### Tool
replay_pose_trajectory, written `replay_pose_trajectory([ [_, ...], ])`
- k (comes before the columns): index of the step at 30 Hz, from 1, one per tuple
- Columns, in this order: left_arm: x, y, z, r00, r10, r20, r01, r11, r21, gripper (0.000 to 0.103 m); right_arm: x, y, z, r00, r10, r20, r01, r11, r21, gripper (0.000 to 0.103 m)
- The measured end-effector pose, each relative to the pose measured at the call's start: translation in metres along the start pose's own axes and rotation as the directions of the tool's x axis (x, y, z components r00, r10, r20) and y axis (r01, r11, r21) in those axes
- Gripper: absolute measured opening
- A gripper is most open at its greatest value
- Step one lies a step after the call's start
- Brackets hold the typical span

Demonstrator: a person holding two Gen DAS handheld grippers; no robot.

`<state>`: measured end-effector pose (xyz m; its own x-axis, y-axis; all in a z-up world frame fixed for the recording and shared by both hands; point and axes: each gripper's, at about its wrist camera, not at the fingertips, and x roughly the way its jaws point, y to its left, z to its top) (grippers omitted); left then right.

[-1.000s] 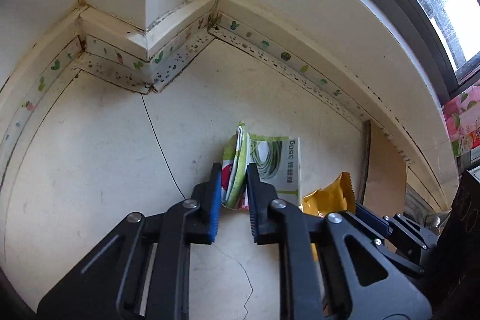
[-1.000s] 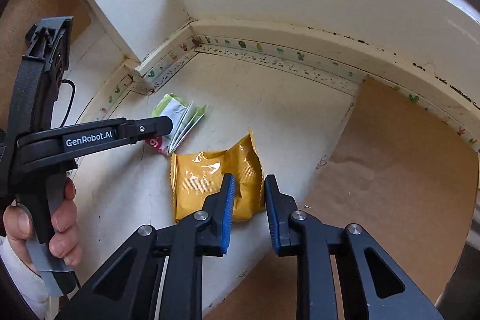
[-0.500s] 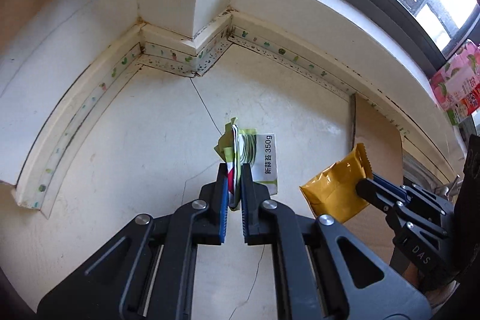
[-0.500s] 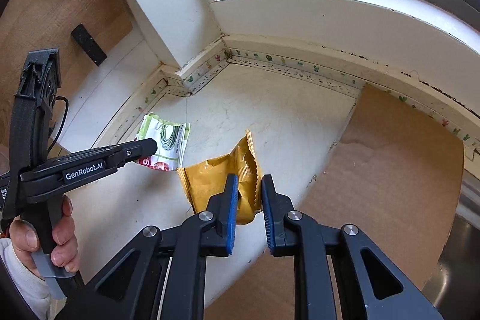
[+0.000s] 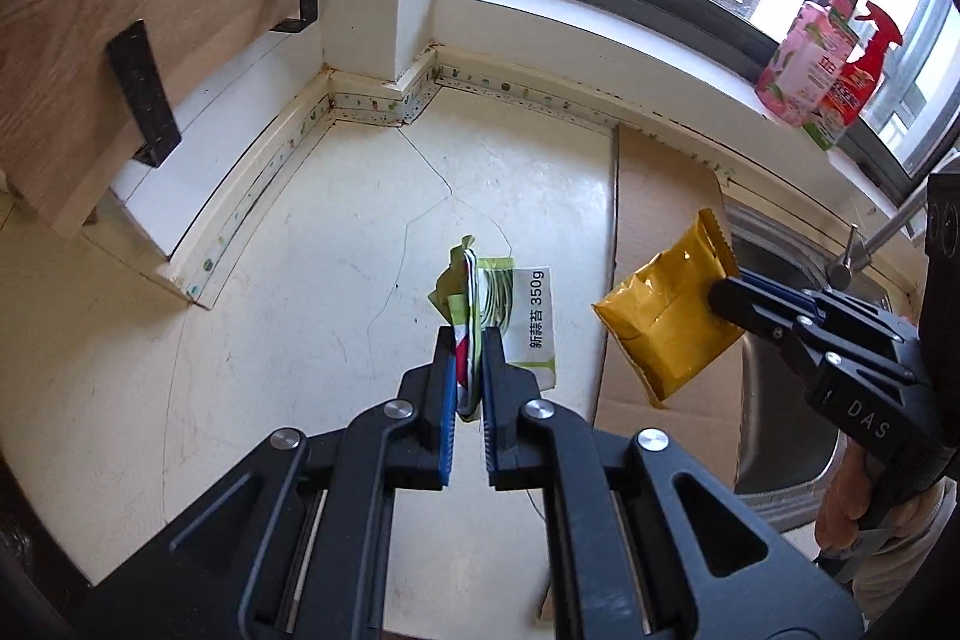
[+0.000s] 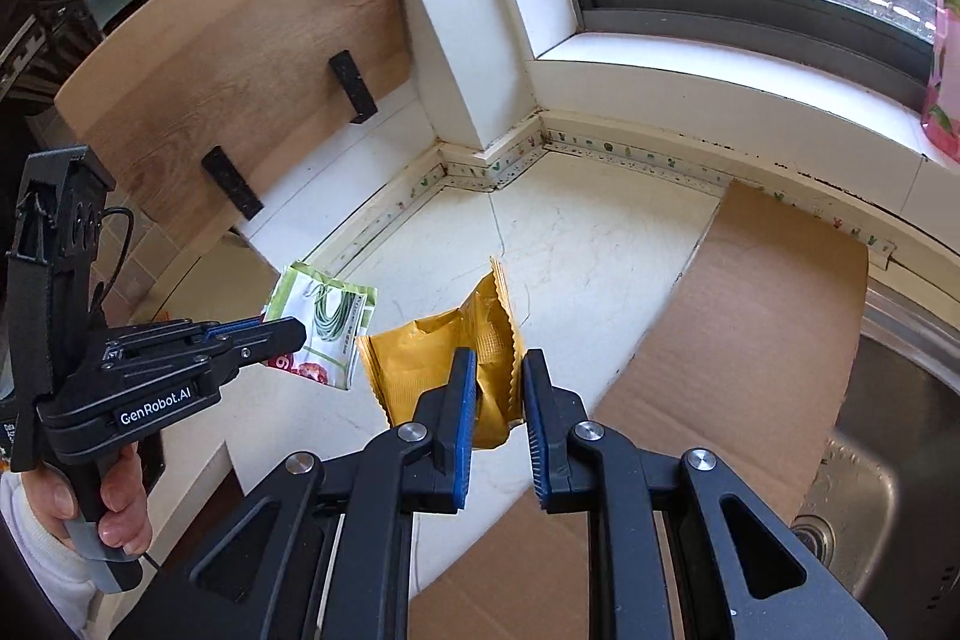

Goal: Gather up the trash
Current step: 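Carry both packets down over the bin and open both tools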

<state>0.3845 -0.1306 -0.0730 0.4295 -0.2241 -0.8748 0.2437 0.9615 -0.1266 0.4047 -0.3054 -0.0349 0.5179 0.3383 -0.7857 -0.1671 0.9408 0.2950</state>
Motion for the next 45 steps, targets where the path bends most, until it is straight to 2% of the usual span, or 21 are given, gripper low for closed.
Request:
replay_pose_trajectory([
  [12,-0.111,-0.002,-0.113,0.999,-0.03,0.018,0.029,0.997,0.069,0.005,-0.111,0.09,-0.091,0.997,-0.014,0.077,0.014,1.0,-0.006,0.015],
  [17,-0.136,0.0,-0.172,0.999,-0.032,0.005,0.032,0.996,0.085,0.005,-0.141,0.123,-0.143,0.998,0.002,0.064,-0.001,1.0,-0.019,0.015],
  [21,-0.138,0.006,-0.222,0.999,-0.028,-0.022,0.03,0.996,0.081,0.005,-0.15,0.146,-0.191,0.999,-0.007,0.032,0.008,0.999,-0.042,0.015],
  [27,-0.116,0.028,-0.29,0.997,0.003,-0.077,0.002,0.998,0.064,0.005,-0.135,0.165,-0.26,0.998,-0.022,-0.05,0.02,0.999,-0.041,0.015],
  [34,-0.065,0.052,-0.36,0.986,0.029,-0.166,-0.025,0.999,0.031,0.005,-0.082,0.177,-0.344,0.983,-0.064,-0.172,0.052,0.996,-0.075,0.015],
  [40,0.01,0.069,-0.419,0.969,0.046,-0.244,-0.049,0.999,-0.003,0.005,-0.006,0.168,-0.426,0.954,-0.095,-0.284,0.072,0.993,-0.089,0.015],
  [45,0.09,0.089,-0.475,0.945,0.057,-0.322,-0.086,0.993,-0.078,0.005,0.068,0.149,-0.496,0.93,-0.138,-0.341,0.106,0.988,-0.11,0.015],
])
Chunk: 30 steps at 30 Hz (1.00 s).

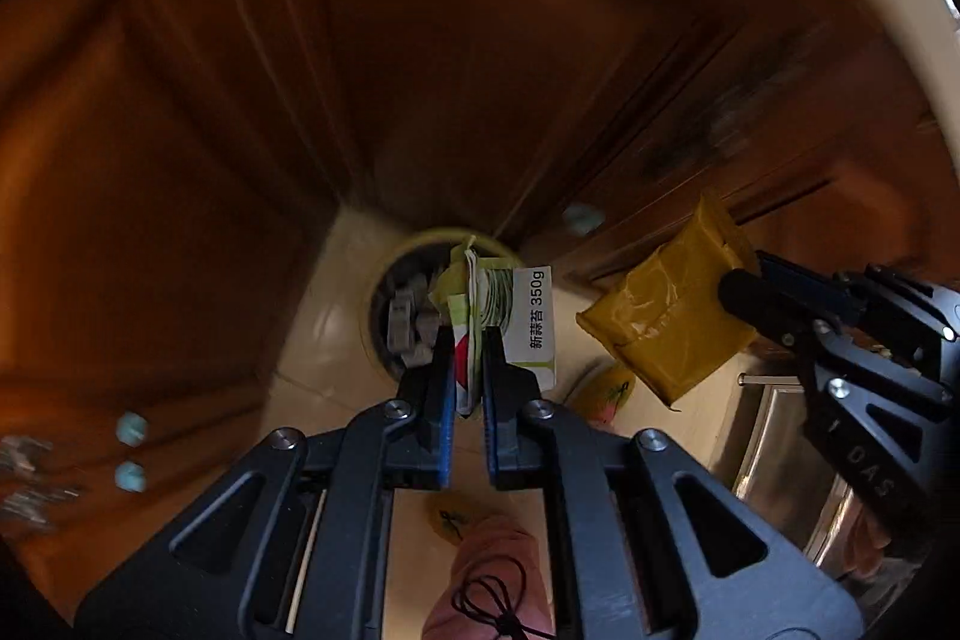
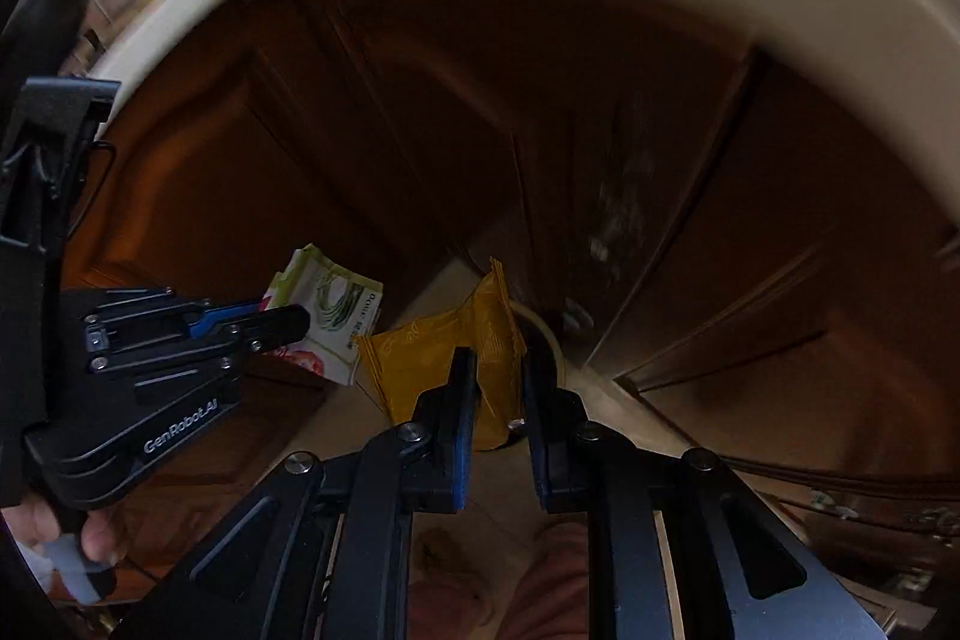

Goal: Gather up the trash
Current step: 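Carry both packets down over the bin and open both tools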

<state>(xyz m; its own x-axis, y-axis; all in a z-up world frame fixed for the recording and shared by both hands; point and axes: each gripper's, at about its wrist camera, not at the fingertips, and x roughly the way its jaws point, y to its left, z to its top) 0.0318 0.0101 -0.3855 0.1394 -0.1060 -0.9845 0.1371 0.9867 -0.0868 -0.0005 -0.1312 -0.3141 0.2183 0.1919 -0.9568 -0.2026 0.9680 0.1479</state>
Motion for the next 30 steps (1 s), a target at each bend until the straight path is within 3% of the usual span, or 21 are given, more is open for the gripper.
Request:
replay_pose_trajectory([
  [9,0.149,0.026,-0.039,0.996,0.019,-0.091,-0.024,0.998,-0.055,0.008,0.168,0.001,-0.064,0.987,-0.003,-0.158,-0.011,0.996,-0.087,0.015],
  [12,0.196,0.037,-0.046,0.991,-0.001,-0.136,-0.012,0.996,-0.089,0.03,0.214,-0.003,-0.072,0.981,0.012,-0.192,-0.035,0.992,-0.117,0.016],
  [13,0.208,0.04,-0.048,0.99,-0.002,-0.141,-0.012,0.995,-0.098,0.053,0.228,-0.002,-0.075,0.979,0.011,-0.204,-0.039,0.991,-0.13,0.022],
  [16,0.242,0.05,-0.051,0.984,0.049,-0.169,-0.068,0.992,-0.106,0.074,0.267,-0.005,-0.079,0.972,-0.02,-0.233,-0.018,0.987,-0.161,0.037],
  [22,0.269,0.072,-0.056,0.98,0.022,-0.198,-0.059,0.982,-0.181,0.098,0.297,-0.022,-0.065,0.972,-0.028,-0.235,-0.008,0.988,-0.154,0.052],
  [30,0.253,0.077,-0.054,0.978,0.032,-0.206,-0.072,0.98,-0.187,0.099,0.293,-0.021,-0.051,0.971,-0.024,-0.24,-0.012,0.989,-0.147,0.053],
])
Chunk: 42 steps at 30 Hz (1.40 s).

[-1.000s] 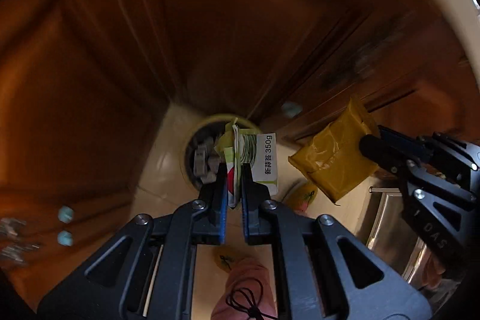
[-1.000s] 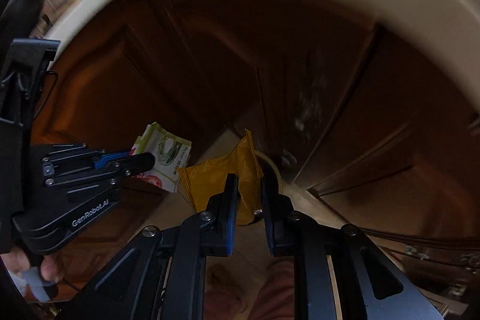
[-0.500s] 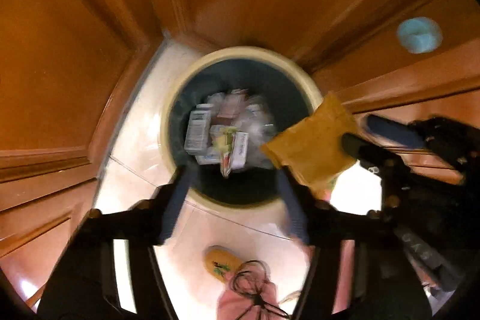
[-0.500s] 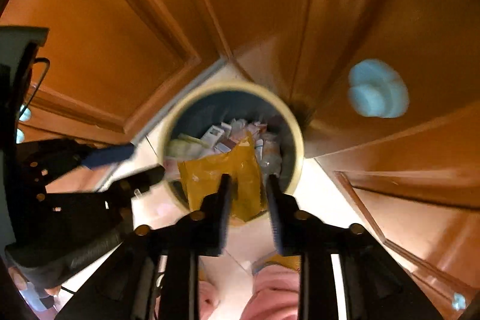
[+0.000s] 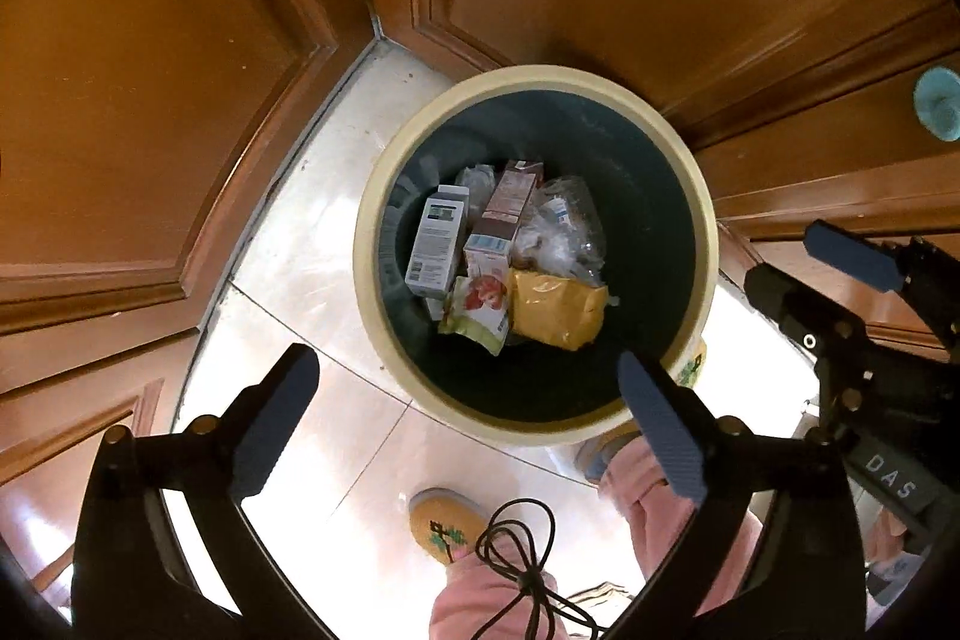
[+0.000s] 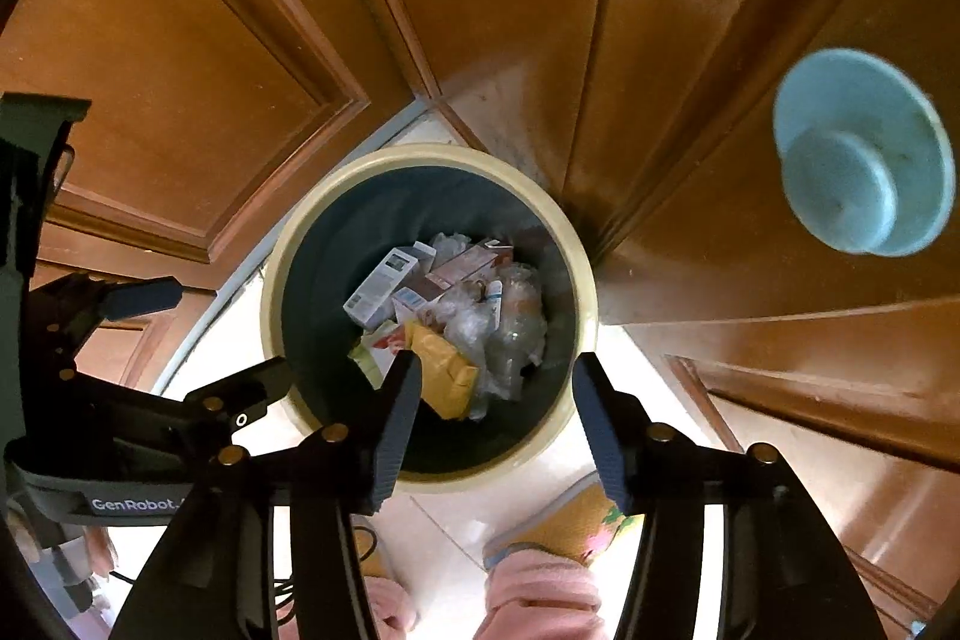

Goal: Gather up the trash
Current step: 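Carry both packets down over the bin and open both tools, then raise both open tools back up toward the counter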

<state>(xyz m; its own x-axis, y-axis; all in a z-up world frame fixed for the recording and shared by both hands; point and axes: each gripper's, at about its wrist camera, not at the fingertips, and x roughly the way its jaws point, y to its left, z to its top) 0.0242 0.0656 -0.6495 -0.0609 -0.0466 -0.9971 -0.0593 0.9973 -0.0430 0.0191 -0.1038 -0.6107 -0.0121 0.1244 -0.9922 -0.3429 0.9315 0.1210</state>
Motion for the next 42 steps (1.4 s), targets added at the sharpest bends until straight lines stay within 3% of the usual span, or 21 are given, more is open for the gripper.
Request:
replay_pose_trajectory([
  [5,-0.032,-0.002,-0.005,1.0,0.005,-0.001,-0.005,1.0,0.005,0.099,-0.028,0.009,-0.003,1.0,-0.005,0.011,0.005,1.0,0.01,0.053],
  [11,-0.105,-0.005,-0.012,1.0,0.0,0.018,0.0,1.0,-0.001,0.099,-0.095,0.016,-0.006,1.0,0.01,0.028,-0.011,0.998,0.054,0.053],
  [17,-0.223,-0.015,-0.013,0.995,0.014,0.098,-0.019,0.999,0.049,0.099,-0.21,0.026,-0.006,0.994,0.007,0.108,-0.018,0.994,0.105,0.053],
  [22,-0.337,-0.025,-0.008,0.979,-0.01,0.203,-0.013,0.994,0.11,0.099,-0.325,0.031,-0.004,0.981,-0.01,0.195,-0.022,0.986,0.165,0.053],
  [28,-0.462,-0.047,-0.01,0.954,0.0,0.301,-0.054,0.984,0.171,0.099,-0.464,0.046,-0.007,0.947,-0.049,0.319,-0.018,0.979,0.204,0.058],
  [30,-0.503,-0.056,-0.014,0.94,-0.027,0.341,-0.042,0.98,0.196,0.099,-0.51,0.05,-0.008,0.929,-0.052,0.366,-0.029,0.977,0.211,0.059],
  [34,-0.565,-0.07,-0.016,0.912,-0.048,0.407,-0.051,0.972,0.23,0.099,-0.591,0.058,-0.01,0.877,-0.106,0.469,-0.002,0.974,0.225,0.072],
  [42,-0.663,-0.093,-0.01,0.844,-0.088,0.528,-0.047,0.97,0.238,0.099,-0.721,0.05,-0.008,0.773,-0.172,0.611,-0.007,0.96,0.279,0.077],
])
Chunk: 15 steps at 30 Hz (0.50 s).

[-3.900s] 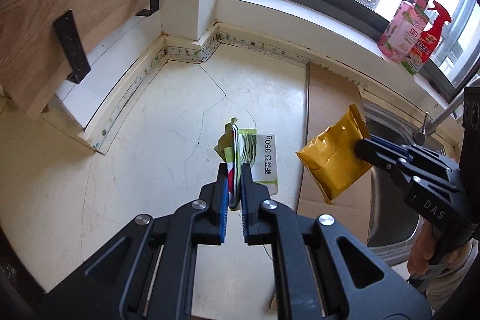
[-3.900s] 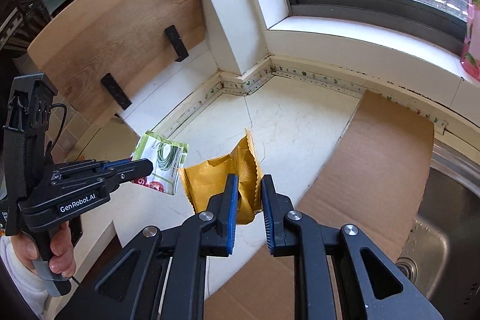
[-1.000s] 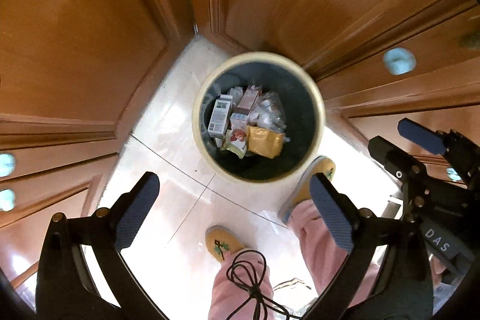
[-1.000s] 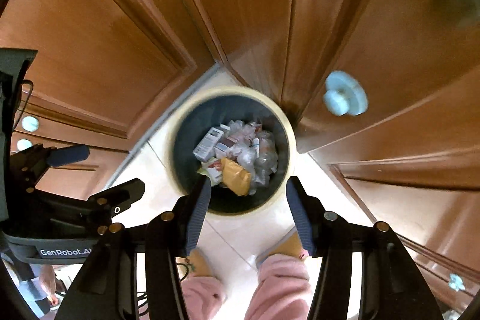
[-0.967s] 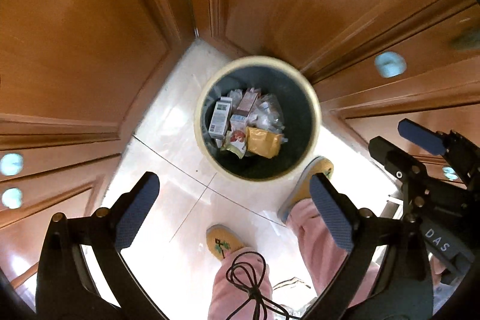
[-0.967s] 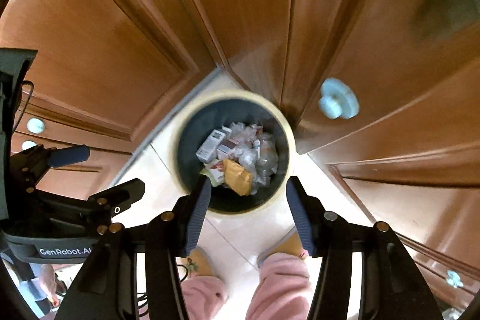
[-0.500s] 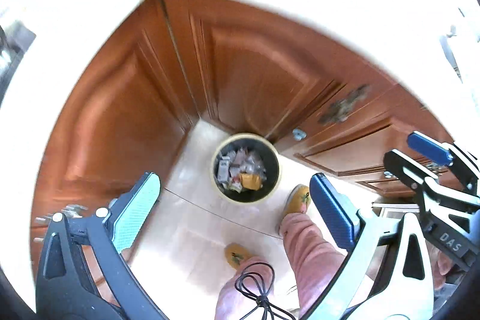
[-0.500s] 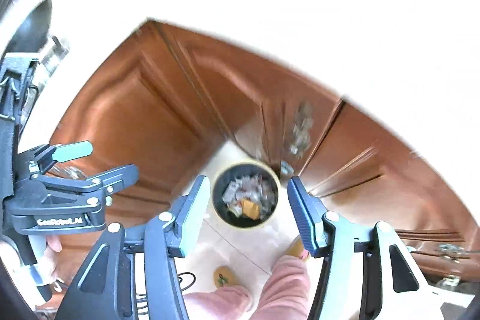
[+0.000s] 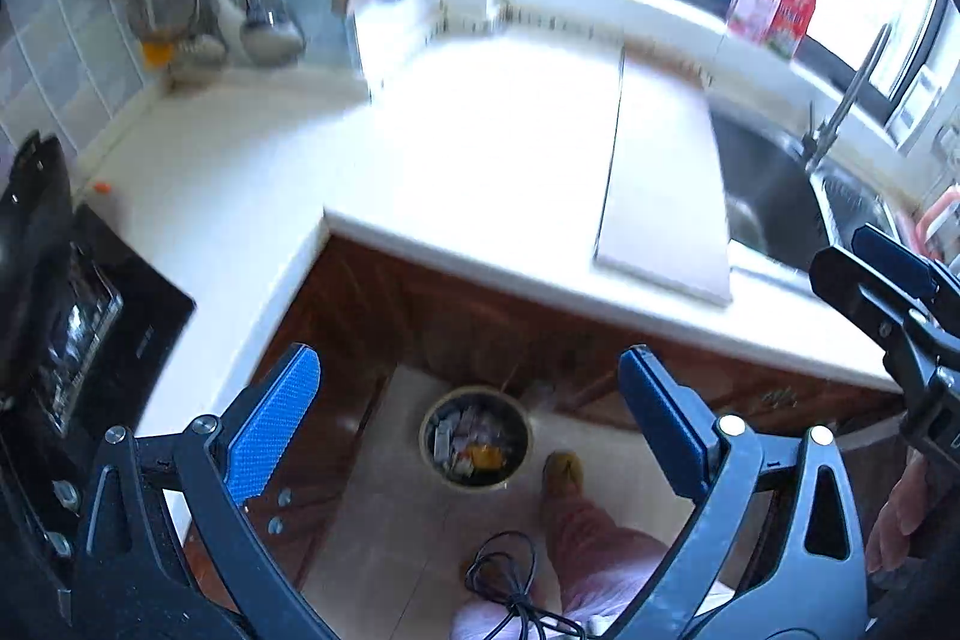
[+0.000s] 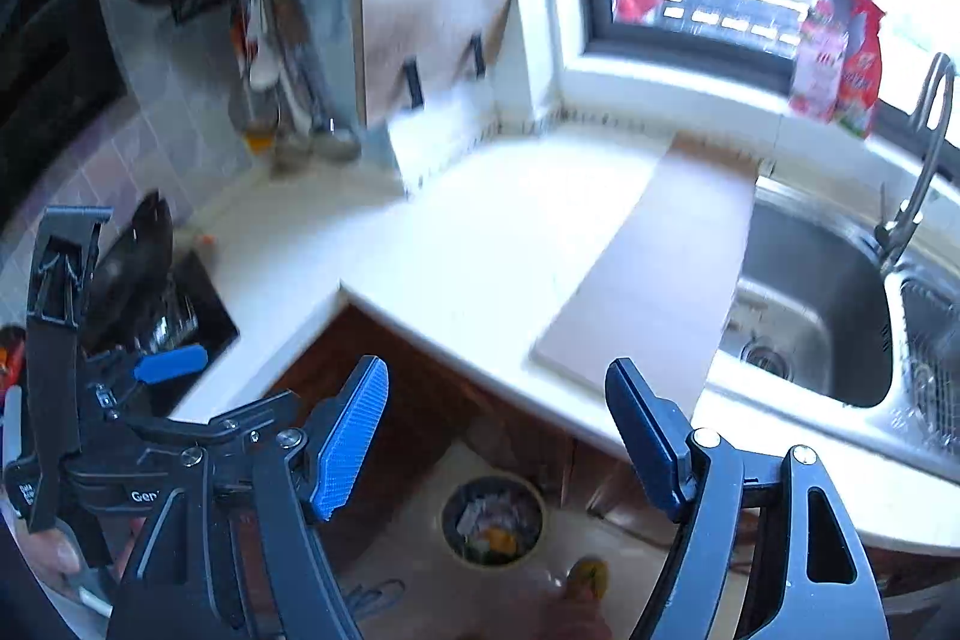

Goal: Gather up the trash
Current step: 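Raise both open tools back up toward the counter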

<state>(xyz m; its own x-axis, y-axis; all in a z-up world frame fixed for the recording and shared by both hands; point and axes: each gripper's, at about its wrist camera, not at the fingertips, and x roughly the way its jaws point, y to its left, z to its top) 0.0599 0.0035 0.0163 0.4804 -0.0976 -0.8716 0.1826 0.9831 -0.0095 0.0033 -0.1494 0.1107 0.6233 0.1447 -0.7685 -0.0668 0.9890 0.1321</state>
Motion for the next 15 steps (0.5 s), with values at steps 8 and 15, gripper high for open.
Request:
replay_pose_trajectory([
  [8,-0.058,-0.011,0.039,0.992,0.031,0.121,-0.03,0.999,-0.017,0.099,-0.066,-0.009,0.048,0.992,-0.047,0.113,0.048,0.999,-0.009,0.088],
  [15,-0.076,-0.015,0.048,0.986,0.054,0.156,-0.044,0.997,-0.064,0.099,-0.081,-0.013,0.05,0.986,-0.075,0.15,0.073,0.997,0.02,0.092],
])
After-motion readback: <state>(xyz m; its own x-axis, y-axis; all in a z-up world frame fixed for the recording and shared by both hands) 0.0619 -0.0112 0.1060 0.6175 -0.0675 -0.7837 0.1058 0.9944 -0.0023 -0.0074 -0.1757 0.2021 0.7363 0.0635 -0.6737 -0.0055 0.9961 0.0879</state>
